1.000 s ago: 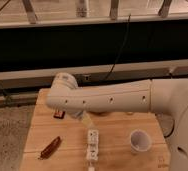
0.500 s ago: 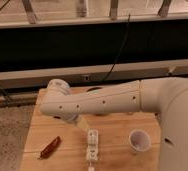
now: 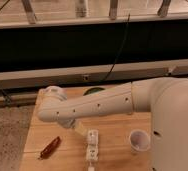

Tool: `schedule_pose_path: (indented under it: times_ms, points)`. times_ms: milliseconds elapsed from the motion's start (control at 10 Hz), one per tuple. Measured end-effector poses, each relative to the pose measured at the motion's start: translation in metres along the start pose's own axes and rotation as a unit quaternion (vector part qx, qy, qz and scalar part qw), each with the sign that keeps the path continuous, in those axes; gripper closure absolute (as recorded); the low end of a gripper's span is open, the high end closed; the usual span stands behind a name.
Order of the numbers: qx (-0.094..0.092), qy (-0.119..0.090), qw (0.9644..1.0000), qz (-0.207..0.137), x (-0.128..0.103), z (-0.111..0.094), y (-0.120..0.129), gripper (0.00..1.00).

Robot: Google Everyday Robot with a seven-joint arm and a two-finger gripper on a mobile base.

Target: Drag the pepper across the table

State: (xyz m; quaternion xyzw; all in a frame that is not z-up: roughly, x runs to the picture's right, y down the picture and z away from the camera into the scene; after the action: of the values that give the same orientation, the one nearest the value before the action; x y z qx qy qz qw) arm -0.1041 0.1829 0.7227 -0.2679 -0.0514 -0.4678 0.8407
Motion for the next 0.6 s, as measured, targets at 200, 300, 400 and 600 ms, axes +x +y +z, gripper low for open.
schedule_pose_path:
  times_ms: [200, 300, 400, 600]
  points:
    - [0.0, -0.001, 0.9999, -0.012, -0.01, 0.007, -0.007, 0.2]
    - [0.0, -0.005, 0.9998, -0.02, -0.015, 0.009, -0.008, 0.2]
    - [0.001, -0.009, 0.9995, -0.029, -0.017, 0.012, -0.007, 0.2]
    - [0.001, -0.02, 0.9988, -0.045, -0.024, 0.018, -0.008, 0.2]
